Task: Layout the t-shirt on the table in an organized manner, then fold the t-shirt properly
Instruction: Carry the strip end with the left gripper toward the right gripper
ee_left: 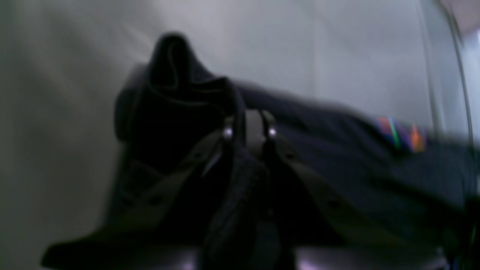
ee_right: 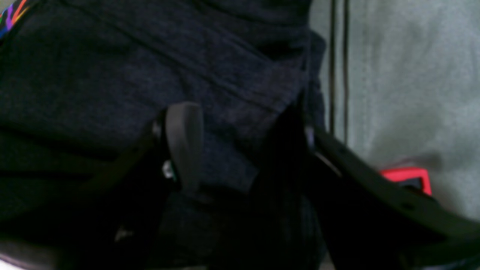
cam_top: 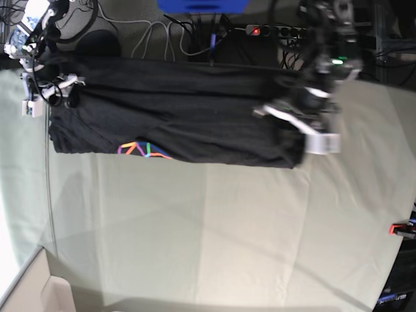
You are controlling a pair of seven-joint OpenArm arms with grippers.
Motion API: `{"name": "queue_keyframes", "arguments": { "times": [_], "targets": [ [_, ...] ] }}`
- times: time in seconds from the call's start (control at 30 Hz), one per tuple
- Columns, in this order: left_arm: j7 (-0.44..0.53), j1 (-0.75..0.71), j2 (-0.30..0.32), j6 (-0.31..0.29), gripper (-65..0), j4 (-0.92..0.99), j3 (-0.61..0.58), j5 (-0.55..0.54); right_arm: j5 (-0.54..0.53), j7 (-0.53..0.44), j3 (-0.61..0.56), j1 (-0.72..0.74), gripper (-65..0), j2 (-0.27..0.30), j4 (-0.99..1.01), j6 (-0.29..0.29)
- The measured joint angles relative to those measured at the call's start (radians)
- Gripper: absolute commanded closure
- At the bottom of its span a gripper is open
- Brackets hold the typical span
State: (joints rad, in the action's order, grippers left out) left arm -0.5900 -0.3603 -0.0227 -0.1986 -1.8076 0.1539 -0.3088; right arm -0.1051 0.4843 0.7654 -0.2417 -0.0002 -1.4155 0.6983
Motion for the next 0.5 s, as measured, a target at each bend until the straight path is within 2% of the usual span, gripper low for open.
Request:
{"name": "queue_keyframes", "arguments": {
  "times": [0.07, 0.2, 0.27, 0.43, 0.5],
  "targets": [
    [0.004, 0.008, -0.029, 0.0, -0.1, 0.001, -0.082, 0.055, 0.0, 0.0, 0.0, 0.0, -33.4, 0.0, 0.0, 0.0],
    [0.018, 0.024, -0.095, 0.046, -0.1, 0.058, -0.211, 0.197, 0.0, 0.001, 0.0, 0.0, -33.4, 0.001, 0.0, 0.0],
    [0.03, 0.041, -0.106, 0.051, -0.1, 0.105, -0.258, 0.23, 0.0, 0.0, 0.0, 0.0, -33.4, 0.003, 0.0, 0.0],
    [0.181, 0.06, -0.106, 0.064, -0.1, 0.205, -0.371, 0.283, 0.0, 0.0, 0.0, 0.0, -33.4, 0.003, 0.0, 0.0],
    [0.19, 0.07, -0.104, 0.125, -0.1, 0.243, -0.416, 0.283, 0.0, 0.001, 0.002, 0.0, -33.4, 0.004, 0.0, 0.001]
  ]
}}
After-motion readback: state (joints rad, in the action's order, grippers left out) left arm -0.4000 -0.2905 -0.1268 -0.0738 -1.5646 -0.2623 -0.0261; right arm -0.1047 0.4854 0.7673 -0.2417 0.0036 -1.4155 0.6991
